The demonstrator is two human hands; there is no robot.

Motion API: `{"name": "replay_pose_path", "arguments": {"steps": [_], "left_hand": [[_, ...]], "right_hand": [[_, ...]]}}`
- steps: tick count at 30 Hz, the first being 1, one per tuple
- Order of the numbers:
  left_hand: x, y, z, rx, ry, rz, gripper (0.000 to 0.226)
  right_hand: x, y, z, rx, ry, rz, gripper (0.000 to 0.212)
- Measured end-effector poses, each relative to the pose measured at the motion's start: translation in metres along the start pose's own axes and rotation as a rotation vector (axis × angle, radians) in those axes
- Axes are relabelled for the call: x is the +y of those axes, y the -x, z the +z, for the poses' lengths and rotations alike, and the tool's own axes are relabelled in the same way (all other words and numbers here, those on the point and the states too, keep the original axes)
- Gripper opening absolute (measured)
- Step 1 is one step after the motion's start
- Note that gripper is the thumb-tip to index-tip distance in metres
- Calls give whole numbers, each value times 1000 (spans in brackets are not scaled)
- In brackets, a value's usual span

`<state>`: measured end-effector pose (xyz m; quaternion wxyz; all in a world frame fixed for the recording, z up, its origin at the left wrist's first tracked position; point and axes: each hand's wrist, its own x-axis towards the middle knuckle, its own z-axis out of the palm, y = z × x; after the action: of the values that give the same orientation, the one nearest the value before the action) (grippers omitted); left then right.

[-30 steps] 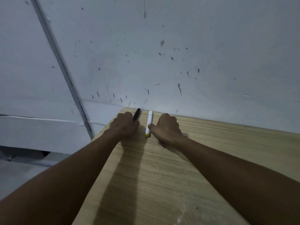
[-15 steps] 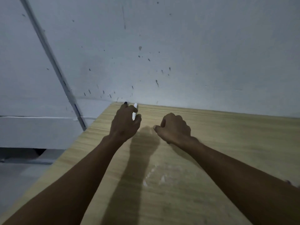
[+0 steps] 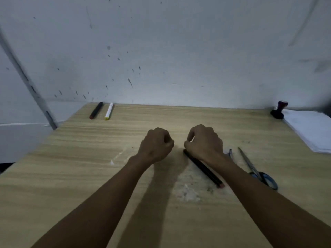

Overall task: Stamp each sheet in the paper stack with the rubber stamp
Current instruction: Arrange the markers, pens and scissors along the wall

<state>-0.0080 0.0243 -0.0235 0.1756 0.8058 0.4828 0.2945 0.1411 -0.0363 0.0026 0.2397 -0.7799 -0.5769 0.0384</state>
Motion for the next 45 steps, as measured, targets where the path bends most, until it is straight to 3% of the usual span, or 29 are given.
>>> {"name": "replay_pose_path", "arguments": {"steps": [10, 13, 18, 23, 28, 31, 37, 45], "left_hand": [[87, 32, 52, -218, -289, -280, 55], [101, 34, 58, -251, -336, -290, 44], [105, 32, 58, -262, -201, -364, 33], [86, 26, 47, -251, 57, -401, 27], [59, 15, 29, -192, 424, -545, 28], [39, 8, 12, -144, 490, -620, 31], [-13, -8, -24, -123, 419, -653, 33], [-96, -61, -60, -29, 60, -522, 16]], "right_hand": [[87, 44, -46, -28, 214, 179, 28], [97, 48, -41, -58, 224, 174, 41], [105, 50, -29, -68, 175, 168, 47], [98, 45, -23, -45, 85, 210, 20], [80, 42, -19, -59, 48, 179, 24], [61, 35, -7, -66, -42, 208, 21], [6, 14, 15, -91, -161, 139, 20], [-73, -48, 70, -149, -159, 19, 26]]}}
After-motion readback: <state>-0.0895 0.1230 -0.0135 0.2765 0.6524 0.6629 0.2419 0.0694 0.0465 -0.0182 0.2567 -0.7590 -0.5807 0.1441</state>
